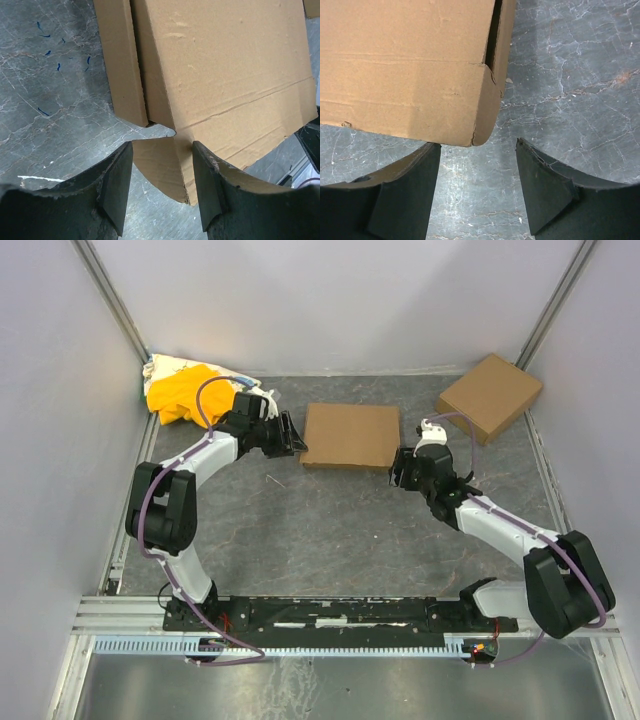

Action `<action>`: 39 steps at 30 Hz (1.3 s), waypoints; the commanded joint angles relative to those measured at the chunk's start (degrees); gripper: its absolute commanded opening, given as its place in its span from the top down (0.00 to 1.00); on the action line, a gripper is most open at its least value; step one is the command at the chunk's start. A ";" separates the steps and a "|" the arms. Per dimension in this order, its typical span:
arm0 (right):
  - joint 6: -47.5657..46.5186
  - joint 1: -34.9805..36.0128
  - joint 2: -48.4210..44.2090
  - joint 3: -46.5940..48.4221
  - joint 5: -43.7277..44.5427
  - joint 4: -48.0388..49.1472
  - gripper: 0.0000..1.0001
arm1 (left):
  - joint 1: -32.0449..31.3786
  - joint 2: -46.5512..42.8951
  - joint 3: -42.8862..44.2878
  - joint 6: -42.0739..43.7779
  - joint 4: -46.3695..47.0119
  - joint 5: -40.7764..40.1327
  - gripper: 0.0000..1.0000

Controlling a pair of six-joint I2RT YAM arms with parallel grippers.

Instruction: Fold the paper box

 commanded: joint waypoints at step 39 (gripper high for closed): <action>-1.54 -1.47 14.02 14.29 -5.35 -5.56 0.03 | -3.35 1.31 -1.88 2.22 5.80 -1.94 0.42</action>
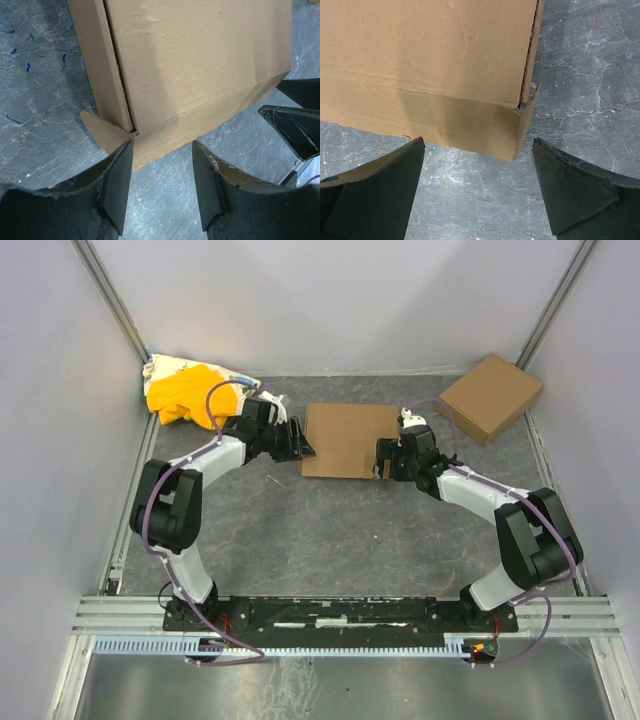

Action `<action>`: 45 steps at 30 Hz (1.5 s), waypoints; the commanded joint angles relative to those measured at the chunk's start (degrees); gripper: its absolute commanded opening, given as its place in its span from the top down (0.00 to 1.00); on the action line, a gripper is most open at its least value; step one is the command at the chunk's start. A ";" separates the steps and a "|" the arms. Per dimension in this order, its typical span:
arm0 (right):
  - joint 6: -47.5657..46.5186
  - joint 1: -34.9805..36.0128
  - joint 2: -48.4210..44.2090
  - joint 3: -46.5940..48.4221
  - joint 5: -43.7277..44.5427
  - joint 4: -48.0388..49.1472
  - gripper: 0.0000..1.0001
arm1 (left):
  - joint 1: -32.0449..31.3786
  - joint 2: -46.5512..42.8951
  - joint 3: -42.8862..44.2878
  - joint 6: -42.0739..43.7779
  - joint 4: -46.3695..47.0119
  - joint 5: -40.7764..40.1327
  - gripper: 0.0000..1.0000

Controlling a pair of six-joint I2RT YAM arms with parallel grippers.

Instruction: Fold the paper box

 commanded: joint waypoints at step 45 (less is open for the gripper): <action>0.83 -2.00 1.20 2.10 -12.38 5.49 0.01 | -6.35 0.39 0.61 7.89 -2.59 -16.10 0.39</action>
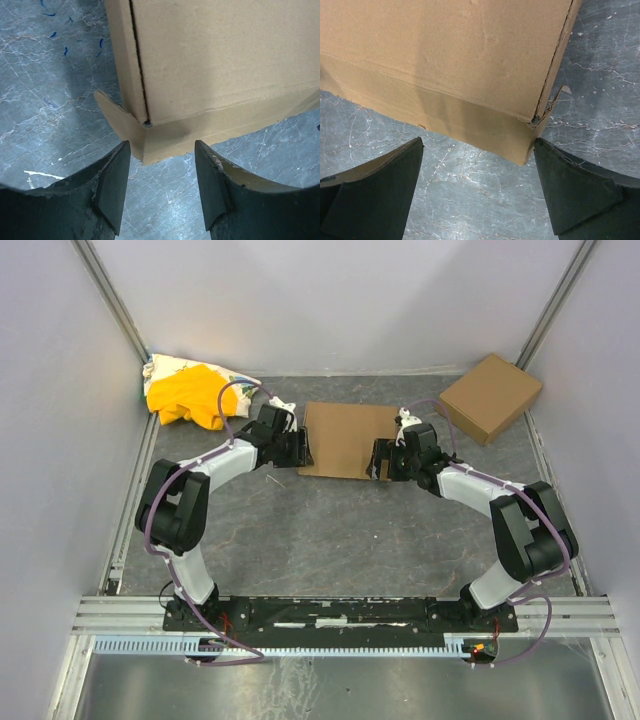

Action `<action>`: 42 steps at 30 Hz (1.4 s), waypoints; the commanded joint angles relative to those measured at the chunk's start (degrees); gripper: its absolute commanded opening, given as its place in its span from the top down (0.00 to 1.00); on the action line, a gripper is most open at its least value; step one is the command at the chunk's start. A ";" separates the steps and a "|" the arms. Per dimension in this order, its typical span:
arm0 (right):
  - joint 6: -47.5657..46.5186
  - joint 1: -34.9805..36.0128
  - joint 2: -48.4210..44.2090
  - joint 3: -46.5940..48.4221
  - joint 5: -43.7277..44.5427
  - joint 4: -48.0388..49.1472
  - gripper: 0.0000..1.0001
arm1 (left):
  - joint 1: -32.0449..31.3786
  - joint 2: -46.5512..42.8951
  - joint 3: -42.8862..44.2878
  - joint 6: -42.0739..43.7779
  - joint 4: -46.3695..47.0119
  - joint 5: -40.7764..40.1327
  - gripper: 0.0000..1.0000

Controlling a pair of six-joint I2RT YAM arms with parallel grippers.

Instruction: Fold the paper box

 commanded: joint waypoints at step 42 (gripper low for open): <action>-1.85 -0.17 2.41 18.59 -6.86 -26.58 0.01 | -1.72 -3.66 8.79 5.15 -12.40 3.98 0.41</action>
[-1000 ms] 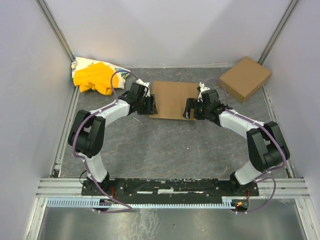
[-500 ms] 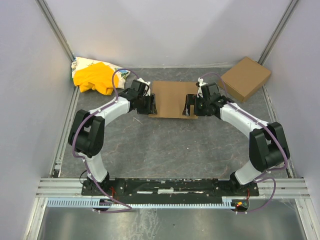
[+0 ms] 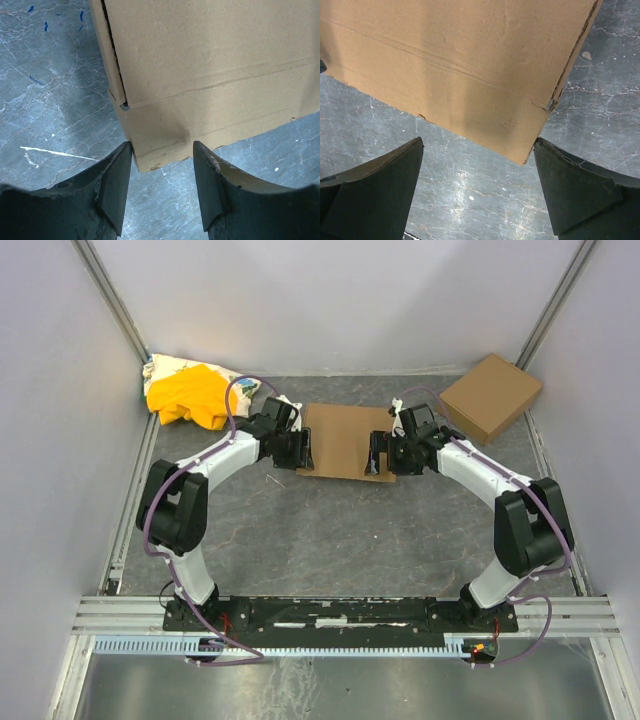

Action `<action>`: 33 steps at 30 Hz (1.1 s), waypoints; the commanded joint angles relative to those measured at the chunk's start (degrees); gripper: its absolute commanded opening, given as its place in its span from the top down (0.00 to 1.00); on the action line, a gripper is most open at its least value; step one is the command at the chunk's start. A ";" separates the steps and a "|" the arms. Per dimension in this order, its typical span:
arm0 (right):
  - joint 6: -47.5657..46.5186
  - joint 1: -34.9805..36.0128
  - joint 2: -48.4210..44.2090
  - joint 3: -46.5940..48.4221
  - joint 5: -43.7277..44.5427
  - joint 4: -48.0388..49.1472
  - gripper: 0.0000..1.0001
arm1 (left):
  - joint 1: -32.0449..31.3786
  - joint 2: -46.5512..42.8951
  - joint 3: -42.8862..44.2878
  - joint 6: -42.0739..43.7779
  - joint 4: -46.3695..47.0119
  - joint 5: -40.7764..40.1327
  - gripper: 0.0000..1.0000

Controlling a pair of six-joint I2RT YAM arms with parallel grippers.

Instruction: Fold the paper box

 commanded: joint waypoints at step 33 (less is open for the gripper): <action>1.08 -0.93 0.07 4.86 -3.68 -1.71 0.01 | 0.65 -2.69 4.21 3.04 -3.34 3.54 0.41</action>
